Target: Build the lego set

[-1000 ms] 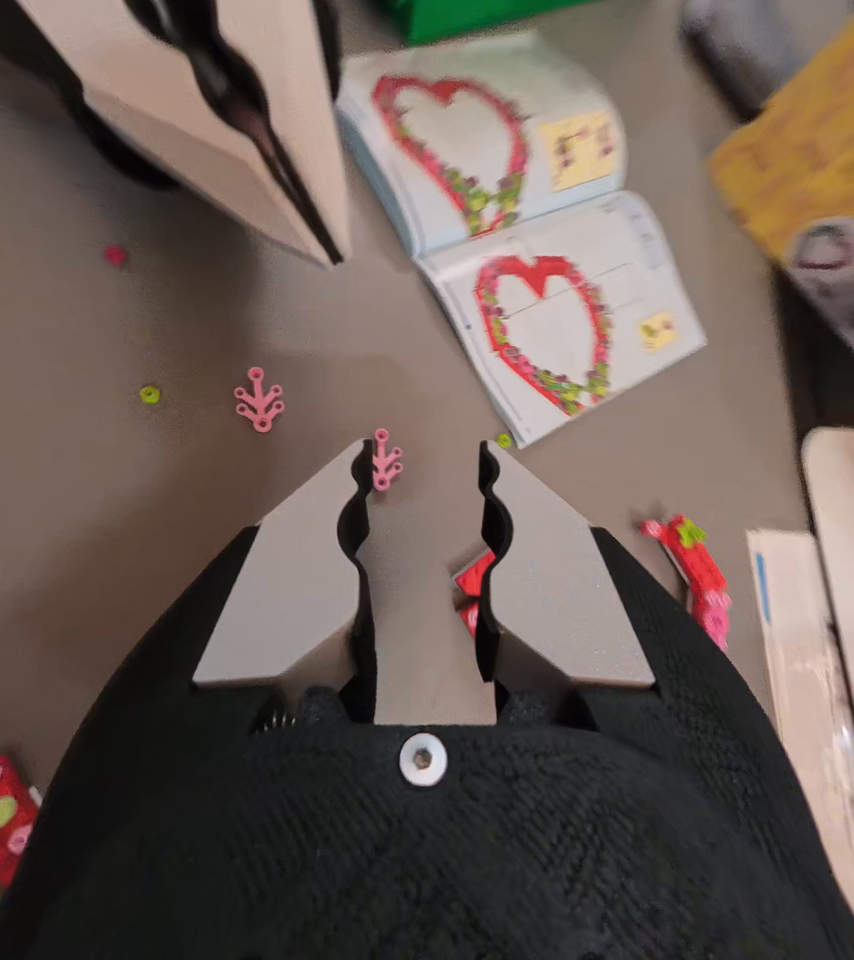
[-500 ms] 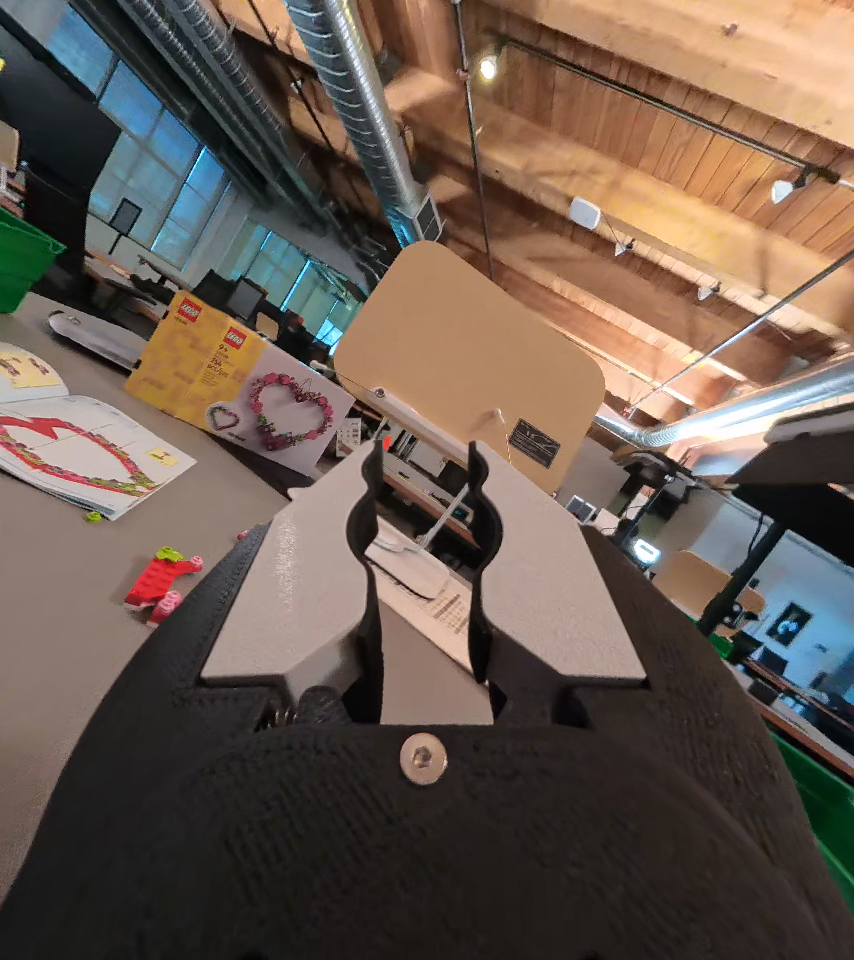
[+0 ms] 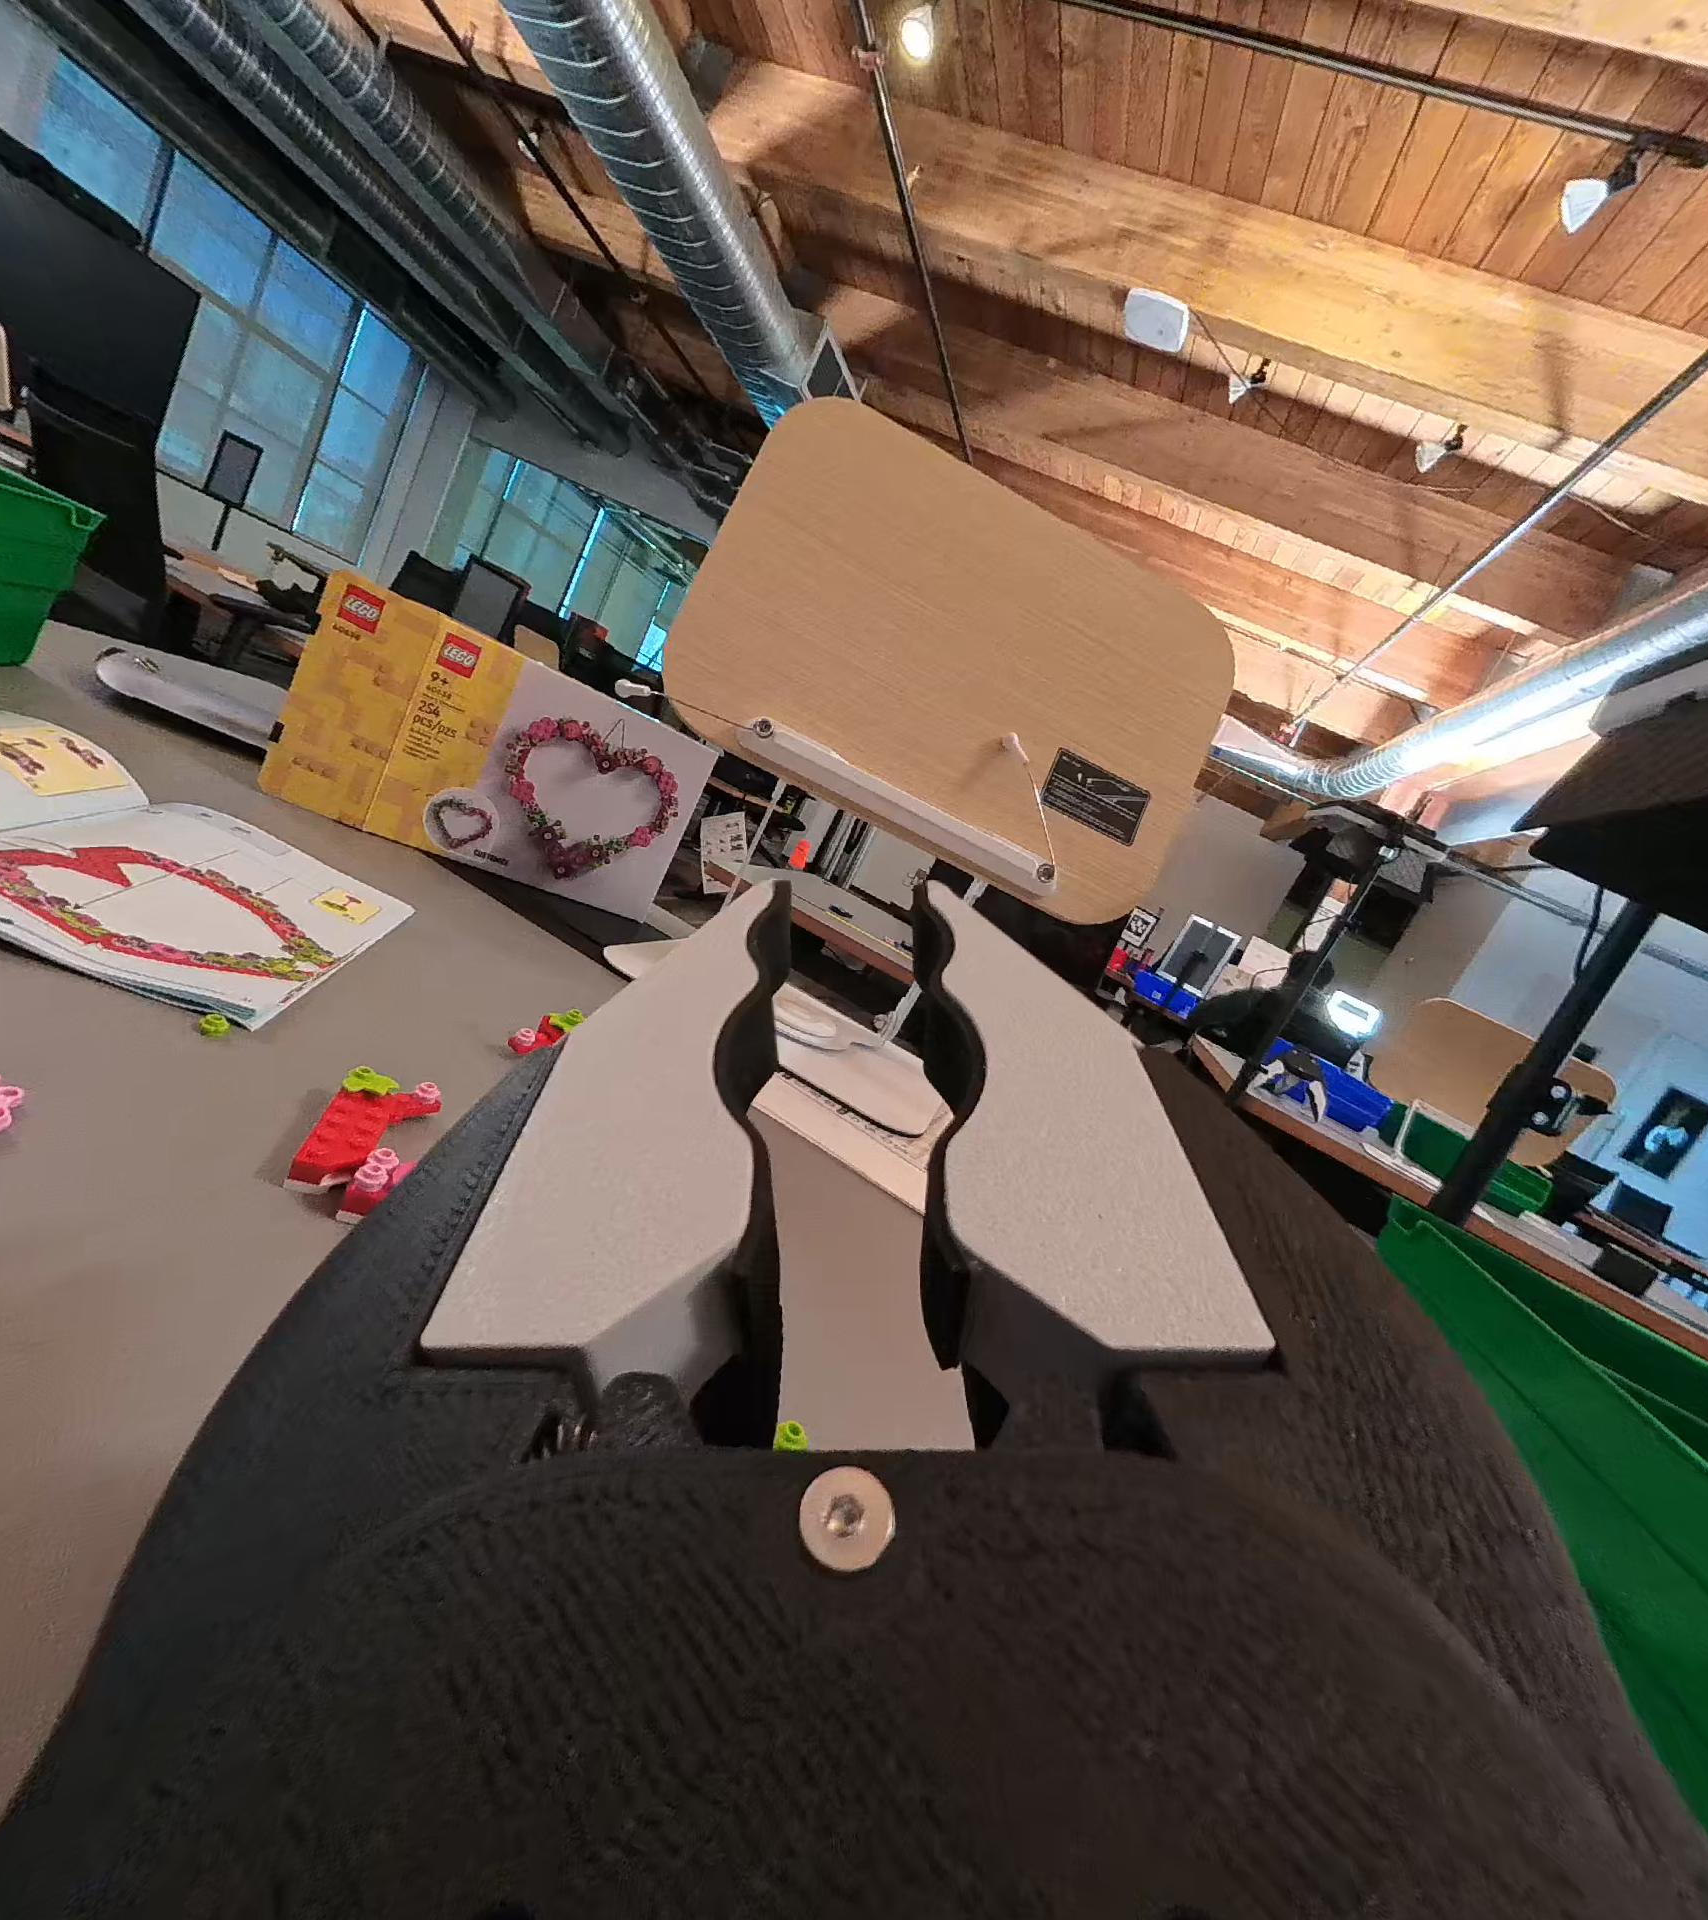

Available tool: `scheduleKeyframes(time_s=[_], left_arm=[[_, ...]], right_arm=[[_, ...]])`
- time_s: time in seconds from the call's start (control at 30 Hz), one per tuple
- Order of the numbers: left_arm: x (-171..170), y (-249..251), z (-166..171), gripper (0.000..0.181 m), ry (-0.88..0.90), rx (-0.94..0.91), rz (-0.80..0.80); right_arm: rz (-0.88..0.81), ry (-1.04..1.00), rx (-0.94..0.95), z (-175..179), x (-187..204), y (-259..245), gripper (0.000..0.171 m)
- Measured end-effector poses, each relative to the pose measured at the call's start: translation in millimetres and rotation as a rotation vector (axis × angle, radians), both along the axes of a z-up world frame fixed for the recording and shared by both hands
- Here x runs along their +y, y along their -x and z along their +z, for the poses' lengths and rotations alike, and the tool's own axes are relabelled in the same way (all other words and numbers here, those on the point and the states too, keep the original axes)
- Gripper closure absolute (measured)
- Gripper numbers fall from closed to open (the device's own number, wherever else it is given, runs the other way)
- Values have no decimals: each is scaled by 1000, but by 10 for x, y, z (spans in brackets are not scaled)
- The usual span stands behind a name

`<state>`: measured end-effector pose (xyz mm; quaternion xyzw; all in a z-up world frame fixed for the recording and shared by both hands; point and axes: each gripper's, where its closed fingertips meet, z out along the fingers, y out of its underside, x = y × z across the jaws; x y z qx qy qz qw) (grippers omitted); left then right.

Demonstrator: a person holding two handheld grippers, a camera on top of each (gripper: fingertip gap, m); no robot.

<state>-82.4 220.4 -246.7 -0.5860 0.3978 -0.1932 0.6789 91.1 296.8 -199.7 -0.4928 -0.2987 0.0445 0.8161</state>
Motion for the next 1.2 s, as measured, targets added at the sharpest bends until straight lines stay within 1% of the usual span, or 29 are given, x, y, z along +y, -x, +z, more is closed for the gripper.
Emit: scheduleKeyframes(time_s=[0.17,0.3,0.53,0.57,0.67,0.73,0.93,1.2], left_arm=[[6,10,-2,181,9,-7,0],[3,11,0,181,8,-8,0],[2,24,23,181,0,-18,7],[24,57,47,181,-8,-30,32],[197,315,112,181,-30,-50,216],[250,416,142,181,-29,-67,265],[255,382,85,181,53,-120,216],[274,392,62,181,91,-145,201]], right_arm=[[8,-25,-32,11,-41,56,151],[17,-68,-38,98,-120,89,152],[82,-135,-89,188,-320,285,153],[87,-143,-105,183,-339,314,153],[104,-143,-142,149,-368,390,153],[113,-109,-155,102,-348,424,150],[119,-91,-166,54,-331,445,151],[126,-80,-186,7,-322,472,152]])
